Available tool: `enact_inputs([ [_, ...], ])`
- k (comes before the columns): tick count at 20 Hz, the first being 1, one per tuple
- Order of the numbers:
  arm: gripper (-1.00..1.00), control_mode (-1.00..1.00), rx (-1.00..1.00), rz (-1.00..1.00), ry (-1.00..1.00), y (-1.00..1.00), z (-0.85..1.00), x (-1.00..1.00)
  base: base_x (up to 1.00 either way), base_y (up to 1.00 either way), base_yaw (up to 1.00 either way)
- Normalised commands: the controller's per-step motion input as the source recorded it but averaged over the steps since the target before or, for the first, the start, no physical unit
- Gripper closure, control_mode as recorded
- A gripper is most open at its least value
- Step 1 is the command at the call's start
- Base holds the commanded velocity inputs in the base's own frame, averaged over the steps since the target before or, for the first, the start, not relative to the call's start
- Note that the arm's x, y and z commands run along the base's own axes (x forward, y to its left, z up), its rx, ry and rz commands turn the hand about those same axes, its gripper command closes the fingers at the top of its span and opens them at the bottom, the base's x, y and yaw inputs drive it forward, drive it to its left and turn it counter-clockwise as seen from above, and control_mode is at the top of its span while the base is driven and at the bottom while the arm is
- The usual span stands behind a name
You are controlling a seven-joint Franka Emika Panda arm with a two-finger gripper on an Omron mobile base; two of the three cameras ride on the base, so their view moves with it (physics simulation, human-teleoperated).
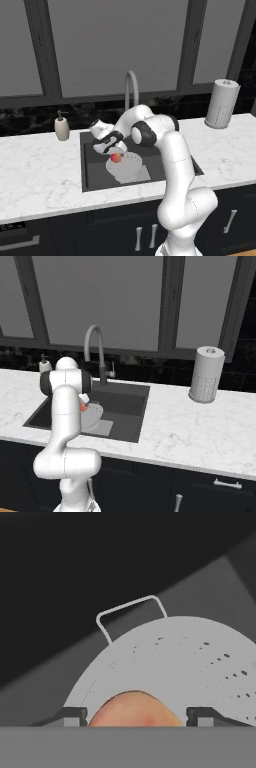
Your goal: Put the colander in the sink, put the peach in the colander, and turn on the sink faucet and pour water over the colander.
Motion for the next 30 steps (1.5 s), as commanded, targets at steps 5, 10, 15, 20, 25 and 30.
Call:
enact_inputs([
  [5, -1.0, -1.0, 0.0, -0.02, -0.06, -0.24, -0.38, -0.25, 0.0, 0.0, 0.0],
  [10, -1.0, -1.0, 0.0, 0.0, -0.15, -0.28, -0.21, -0.38, 0.0, 0.0, 0.0],
  [15, -1.0, -1.0, 0.12, 0.0, -0.2, -0.27, 0.17, -0.48, 0.0, 0.0, 0.0],
  [20, -1.0, -1.0, 0.26, 0.0, -0.13, -0.16, 0.79, -0.71, 0.0, 0.0, 0.0],
  [25, -1.0, -1.0, 0.22, 0.09, 0.0, 0.0, 1.0, -0.67, 0.0, 0.0, 0.0],
  [30, -1.0, -1.0, 0.12, 0.1, -0.01, -0.03, 1.0, -0.61, 0.0, 0.0, 0.0],
])
